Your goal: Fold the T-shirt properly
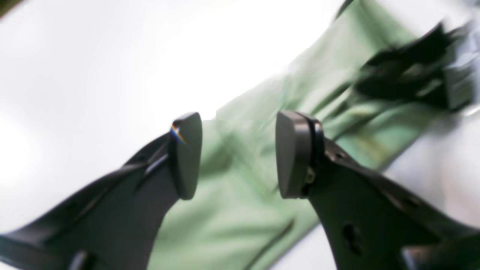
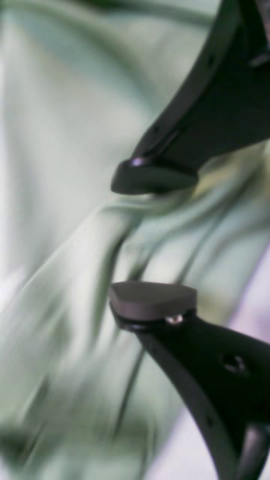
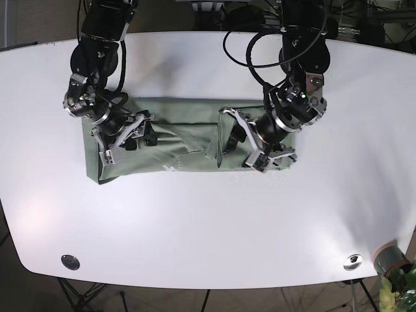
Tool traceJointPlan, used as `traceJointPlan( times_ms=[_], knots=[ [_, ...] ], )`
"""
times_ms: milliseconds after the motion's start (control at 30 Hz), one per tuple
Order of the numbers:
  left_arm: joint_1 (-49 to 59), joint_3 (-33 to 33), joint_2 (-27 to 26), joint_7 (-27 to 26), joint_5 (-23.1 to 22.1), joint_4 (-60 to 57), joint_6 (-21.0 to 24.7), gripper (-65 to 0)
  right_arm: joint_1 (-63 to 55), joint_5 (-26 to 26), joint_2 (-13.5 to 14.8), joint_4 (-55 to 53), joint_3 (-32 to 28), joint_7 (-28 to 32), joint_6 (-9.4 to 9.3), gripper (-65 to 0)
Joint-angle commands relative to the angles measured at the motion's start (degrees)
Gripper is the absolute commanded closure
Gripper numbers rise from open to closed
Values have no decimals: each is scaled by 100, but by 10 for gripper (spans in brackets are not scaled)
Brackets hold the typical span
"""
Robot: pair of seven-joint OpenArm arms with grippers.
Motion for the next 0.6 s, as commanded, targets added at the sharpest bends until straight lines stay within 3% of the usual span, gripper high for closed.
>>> traceJointPlan(
  times_ms=[0,167,267,367,500,567],
  knots=[
    [-139,-205,-15,-182,-80,13,0,-294,182,530,220,231,228,-108,-35,-354],
    [-24,-873,-111,-190,-89,-268,-326,-293,305,1708,457,222,738,-636,-62,-354],
    [-24,-1102,-129,-190,-89,-532,-677,-290,463,1998,501,-15,1107,-785,-71,-354],
    [-16,-1418,-129,-190,-89,-708,-980,-225,525,2068,721,-323,1379,-882,-71,-355],
    [-60,-1743,-129,-182,-71,-1095,-980,-57,788,2042,1002,-964,1450,-882,-71,-355],
    [-68,-1770,-199,-182,-71,-1244,-980,-14,894,2068,1178,-1325,1450,-873,-71,-355]
  ],
)
